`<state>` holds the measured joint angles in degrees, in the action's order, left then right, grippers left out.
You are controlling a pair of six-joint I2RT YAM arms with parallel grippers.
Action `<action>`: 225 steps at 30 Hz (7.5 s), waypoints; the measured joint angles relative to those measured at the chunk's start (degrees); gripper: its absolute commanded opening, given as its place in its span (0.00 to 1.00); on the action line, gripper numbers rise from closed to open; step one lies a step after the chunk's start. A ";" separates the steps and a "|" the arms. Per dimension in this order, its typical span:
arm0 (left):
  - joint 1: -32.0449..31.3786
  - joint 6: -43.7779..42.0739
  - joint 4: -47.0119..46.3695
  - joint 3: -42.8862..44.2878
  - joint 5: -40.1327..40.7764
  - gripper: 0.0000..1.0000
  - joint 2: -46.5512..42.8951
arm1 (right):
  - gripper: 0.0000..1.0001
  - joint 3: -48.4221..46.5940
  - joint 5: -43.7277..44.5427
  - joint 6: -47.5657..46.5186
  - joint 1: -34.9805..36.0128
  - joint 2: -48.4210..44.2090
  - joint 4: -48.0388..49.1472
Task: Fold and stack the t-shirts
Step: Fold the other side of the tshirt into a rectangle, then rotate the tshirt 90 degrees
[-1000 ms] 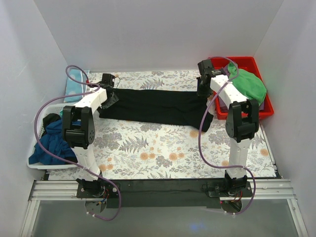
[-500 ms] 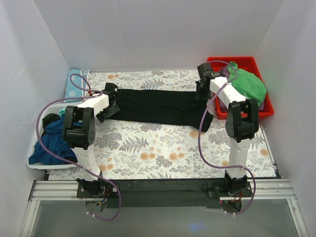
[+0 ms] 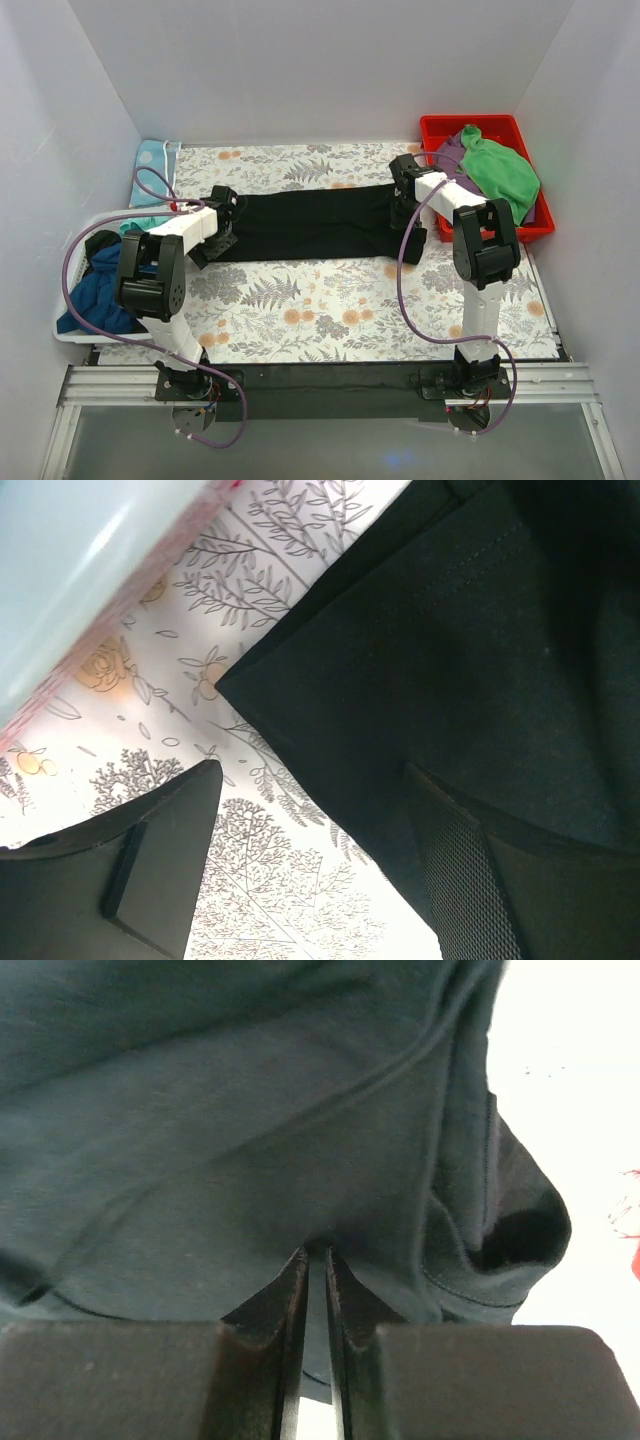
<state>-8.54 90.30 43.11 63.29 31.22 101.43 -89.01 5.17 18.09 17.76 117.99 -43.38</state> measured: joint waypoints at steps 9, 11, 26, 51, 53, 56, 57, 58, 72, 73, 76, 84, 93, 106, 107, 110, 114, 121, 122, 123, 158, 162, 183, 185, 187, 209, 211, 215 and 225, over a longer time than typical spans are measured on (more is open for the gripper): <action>-0.11 -0.09 1.77 0.15 1.11 0.72 -0.17 | 0.16 -2.78 1.18 0.22 -0.04 2.40 -0.96; -0.11 -0.33 2.32 0.37 1.16 0.72 -0.11 | 0.16 -6.73 1.60 0.09 -0.07 4.59 -0.90; -0.09 -3.15 2.80 0.72 1.05 0.72 0.02 | 0.16 -32.65 -3.17 -2.05 -1.22 20.48 1.70; 0.42 -9.60 -2.03 1.27 -3.08 0.74 -0.85 | 0.21 -5.27 -15.41 -5.44 -3.41 -6.95 17.88; 0.55 -9.97 -2.82 1.95 -3.76 0.75 -1.31 | 0.20 -0.48 -14.03 -5.40 -3.39 -8.98 16.48; 0.55 -10.40 -3.80 2.86 -4.52 0.76 -2.45 | 0.20 6.08 -12.24 -5.27 -3.39 -9.92 15.19; 0.44 -10.54 -4.20 3.10 -4.81 0.76 -2.95 | 0.19 7.80 -11.63 -5.20 -3.39 -9.90 14.49; 0.28 -10.71 -4.61 3.39 -5.05 0.76 -3.43 | 0.19 9.07 -11.13 -5.16 -3.39 -9.88 14.01; -2.12 -11.72 -9.53 2.73 -10.84 0.77 0.42 | 0.16 9.42 -3.96 -3.43 -3.28 -4.83 11.06; -2.32 -11.78 -9.64 2.34 -11.02 0.77 1.36 | 0.15 8.59 -3.21 -3.30 -3.21 -4.26 10.78; -2.62 -11.96 -10.38 1.84 -11.13 0.77 2.05 | 0.14 6.25 -0.94 -3.06 -2.95 -2.73 9.77; -2.99 -11.63 -10.64 1.27 -10.03 0.77 2.10 | 0.10 -1.88 11.15 -3.30 -2.38 2.84 7.10; -3.30 -11.61 -10.93 0.94 -9.25 0.77 1.90 | 0.09 -12.13 21.64 -5.05 -3.78 9.99 4.79; -3.67 -15.96 -5.81 8.41 -9.88 0.77 2.21 | 0.15 -15.23 18.01 -6.10 -2.43 4.72 2.95; -3.74 -16.33 -5.73 9.90 -10.05 0.77 2.21 | 0.16 -15.63 17.11 -6.10 -1.70 4.13 2.97; -4.20 -17.33 -5.92 13.97 -10.78 0.77 2.21 | 0.17 -17.27 14.14 -6.05 0.39 3.63 3.15; -4.92 -17.94 -6.34 15.85 -12.17 0.77 2.21 | 0.17 -19.47 9.97 -5.66 2.43 5.95 3.02; -5.53 -18.80 -6.05 15.06 -14.16 0.78 1.88 | 0.17 -26.32 6.95 -4.76 2.21 17.86 3.04; -5.53 -18.91 -5.92 14.64 -14.34 0.77 1.73 | 0.18 -27.65 6.80 -4.81 2.19 18.25 2.73; -5.53 -18.97 -5.88 14.27 -14.47 0.78 1.55 | 0.18 -28.63 6.67 -4.81 2.16 18.60 2.97; -5.31 -16.26 -2.40 14.78 -13.55 0.80 -2.75 | 0.62 -32.17 -3.63 -12.28 7.10 3.13 31.17; -3.85 -14.80 -1.49 16.39 -12.39 0.80 -1.25 | 0.57 -29.03 -1.09 -12.28 17.25 -1.27 27.21; 5.84 -15.30 2.99 36.61 -14.25 0.81 12.35 | 0.51 -22.08 -12.83 -7.63 35.76 5.73 20.04; 6.27 -15.78 3.15 37.18 -15.02 0.81 12.72 | 0.51 -23.37 -14.69 -7.30 36.68 8.94 20.17; 7.21 -15.72 3.26 37.22 -15.72 0.82 12.74 | 0.51 -23.96 -15.69 -7.28 37.11 11.93 20.35; 13.79 -14.23 1.44 35.87 -19.58 0.85 12.61 | 0.49 -31.41 -17.70 -7.87 40.79 22.93 21.46; 13.86 -14.25 1.31 35.65 -19.74 0.85 12.59 | 0.49 -31.56 -17.66 -7.98 40.76 22.93 21.46; 13.94 -14.43 1.16 34.77 -19.82 0.85 12.46 | 0.49 -32.54 -17.53 -8.00 40.33 22.95 21.51; 13.97 -14.45 0.17 33.07 -20.13 0.85 12.26 | 0.49 -34.88 -16.90 -8.24 38.47 23.39 22.51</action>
<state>5.43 75.85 43.29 96.36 11.09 113.69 -123.90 -11.73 9.85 56.23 141.38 -20.86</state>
